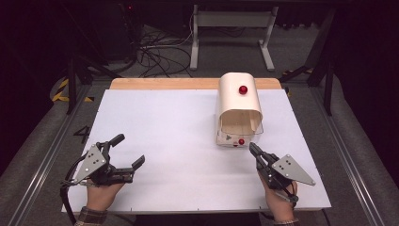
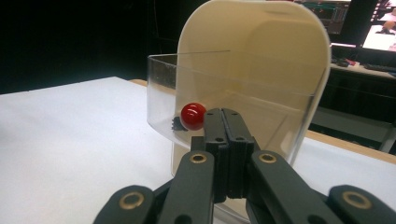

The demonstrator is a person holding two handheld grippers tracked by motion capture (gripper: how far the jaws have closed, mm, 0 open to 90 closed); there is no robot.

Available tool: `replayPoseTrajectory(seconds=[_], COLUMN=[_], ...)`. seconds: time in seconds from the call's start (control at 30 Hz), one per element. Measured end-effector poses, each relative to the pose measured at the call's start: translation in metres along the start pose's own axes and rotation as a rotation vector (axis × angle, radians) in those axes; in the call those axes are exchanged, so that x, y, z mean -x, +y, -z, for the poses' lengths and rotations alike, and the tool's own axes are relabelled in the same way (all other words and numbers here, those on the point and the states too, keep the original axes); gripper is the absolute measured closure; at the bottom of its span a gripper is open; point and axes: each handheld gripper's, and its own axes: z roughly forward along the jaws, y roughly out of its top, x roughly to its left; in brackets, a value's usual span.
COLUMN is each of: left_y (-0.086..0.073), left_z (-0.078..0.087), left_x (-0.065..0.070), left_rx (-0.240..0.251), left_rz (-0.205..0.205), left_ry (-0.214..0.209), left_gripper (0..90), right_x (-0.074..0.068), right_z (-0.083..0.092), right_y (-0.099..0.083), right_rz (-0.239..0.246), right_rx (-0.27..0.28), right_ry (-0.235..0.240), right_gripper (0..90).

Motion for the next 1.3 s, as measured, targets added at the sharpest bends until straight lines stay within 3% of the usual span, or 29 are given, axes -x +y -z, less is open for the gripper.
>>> replayPoseTrajectory(seconds=[1.3], left_y=[-0.001], left_z=[0.001], left_x=[-0.001], left_rx=[0.010], left_rz=[0.006], left_ry=[-0.010], left_gripper=[4.0], right_x=[-0.004], right_z=[-0.019], right_y=[0.001], right_rz=[-0.006], right_rx=[-0.022], right_ry=[-0.042], right_gripper=[90.0])
